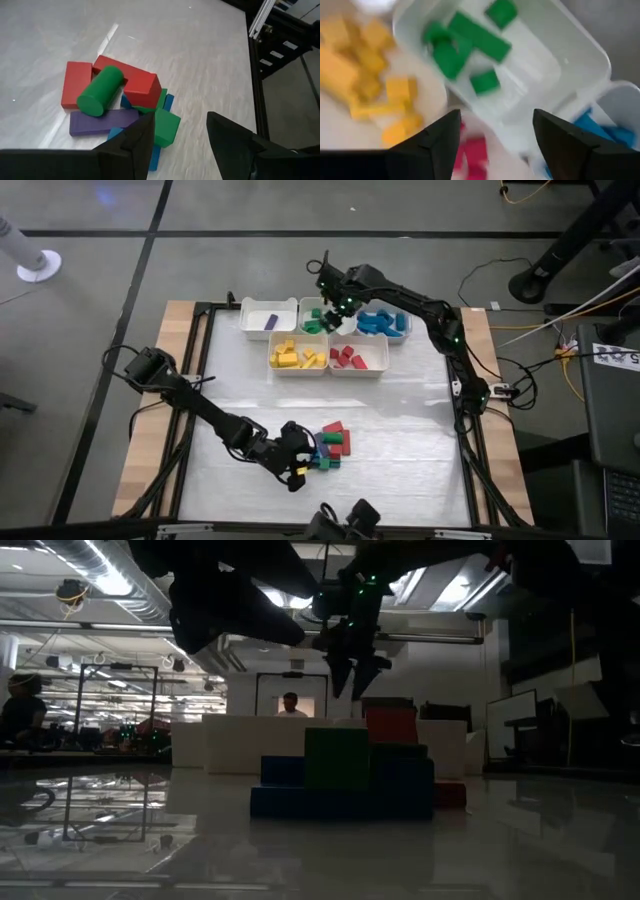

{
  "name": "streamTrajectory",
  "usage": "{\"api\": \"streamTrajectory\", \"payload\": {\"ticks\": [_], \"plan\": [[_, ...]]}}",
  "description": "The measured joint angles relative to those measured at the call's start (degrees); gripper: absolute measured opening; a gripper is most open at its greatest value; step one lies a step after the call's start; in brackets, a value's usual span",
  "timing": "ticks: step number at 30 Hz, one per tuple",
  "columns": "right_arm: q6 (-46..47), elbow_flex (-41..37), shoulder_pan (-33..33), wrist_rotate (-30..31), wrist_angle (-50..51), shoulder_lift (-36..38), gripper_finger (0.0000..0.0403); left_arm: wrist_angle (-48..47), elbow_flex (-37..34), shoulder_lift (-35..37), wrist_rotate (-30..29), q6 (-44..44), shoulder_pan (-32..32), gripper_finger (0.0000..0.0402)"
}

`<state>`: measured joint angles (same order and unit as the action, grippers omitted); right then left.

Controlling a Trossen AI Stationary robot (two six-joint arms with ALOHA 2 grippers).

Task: Sort blocks
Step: Put the green block into the top center bin

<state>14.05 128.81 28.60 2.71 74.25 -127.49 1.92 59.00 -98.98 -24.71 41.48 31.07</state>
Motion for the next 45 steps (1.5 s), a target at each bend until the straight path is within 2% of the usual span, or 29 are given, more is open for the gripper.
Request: {"api": "streamTrajectory", "payload": {"ticks": [5,11,20,24,32,40,45], "plan": [[-4.2,0.0,0.0,1.2,9.6,3.1,0.0247,0.0,0.0,0.0,0.0,-6.1,0.4,0.0169],[-4.3,0.0,-0.1,2.2,13.8,7.9,0.0247,0.1,0.0,0.0,0.1,-15.5,-0.1,0.0169],[-4.0,0.0,-0.1,2.2,14.5,13.3,0.0247,0.7,0.0,-0.8,0.2,-12.9,-4.0,0.0169],[-3.9,0.0,-0.1,1.8,15.9,14.9,0.0247,0.6,0.0,-3.2,6.2,-11.3,-4.7,0.0169],[-3.8,0.0,-2.4,-0.8,15.8,18.0,0.0247,1.7,0.0,-4.7,7.6,-23.9,-2.8,0.0169],[-3.8,0.0,-6.5,-0.8,15.8,18.5,0.0247,2.5,0.0,-6.7,7.6,-24.4,-3.4,0.0169],[-3.8,0.0,-9.0,-0.8,15.8,18.5,0.0247,8.1,0.0,-8.9,8.3,-25.4,-3.4,0.0169]]}}
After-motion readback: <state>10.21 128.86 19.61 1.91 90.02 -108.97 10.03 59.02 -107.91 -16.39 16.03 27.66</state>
